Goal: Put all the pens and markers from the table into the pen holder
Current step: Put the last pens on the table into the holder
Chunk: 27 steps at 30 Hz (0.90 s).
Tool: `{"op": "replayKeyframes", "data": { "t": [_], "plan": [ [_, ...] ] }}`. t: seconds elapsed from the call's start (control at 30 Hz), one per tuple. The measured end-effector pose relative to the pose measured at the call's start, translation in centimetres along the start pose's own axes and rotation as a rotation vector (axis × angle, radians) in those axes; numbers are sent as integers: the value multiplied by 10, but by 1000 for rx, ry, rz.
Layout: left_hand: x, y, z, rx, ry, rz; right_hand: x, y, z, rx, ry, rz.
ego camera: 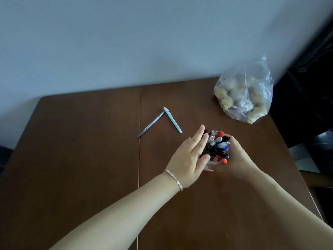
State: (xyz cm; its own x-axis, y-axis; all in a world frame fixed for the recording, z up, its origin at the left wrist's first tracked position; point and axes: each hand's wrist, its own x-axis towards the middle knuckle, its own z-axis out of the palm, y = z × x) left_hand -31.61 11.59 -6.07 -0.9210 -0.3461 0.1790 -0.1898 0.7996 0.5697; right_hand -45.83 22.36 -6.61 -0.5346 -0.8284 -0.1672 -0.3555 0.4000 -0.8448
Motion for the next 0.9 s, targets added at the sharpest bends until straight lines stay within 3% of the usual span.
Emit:
{"op": "replayKeyframes", "data": {
  "t": [0.13,0.23,0.33,0.4,0.5,0.73,0.9],
  "plan": [
    [8,7,-6,3,-21,22,-1,-4,1,15,31,0],
    [26,-11,-23,-93,162,31,4,4,2,-13,-18,36],
    [30,-58,-31,-113,236,-329,6,7,1,-46,-44,43],
    [29,-94,-34,83,135,-601,5,6,0,-9,-24,59],
    [31,-132,-39,287,23,-803,5,11,1,-16,-40,35],
    [41,-153,-35,312,-165,-907,3,7,1,15,2,2],
    [59,-129,-24,25,72,-1004,3,7,0,23,-11,1]
  ]
}}
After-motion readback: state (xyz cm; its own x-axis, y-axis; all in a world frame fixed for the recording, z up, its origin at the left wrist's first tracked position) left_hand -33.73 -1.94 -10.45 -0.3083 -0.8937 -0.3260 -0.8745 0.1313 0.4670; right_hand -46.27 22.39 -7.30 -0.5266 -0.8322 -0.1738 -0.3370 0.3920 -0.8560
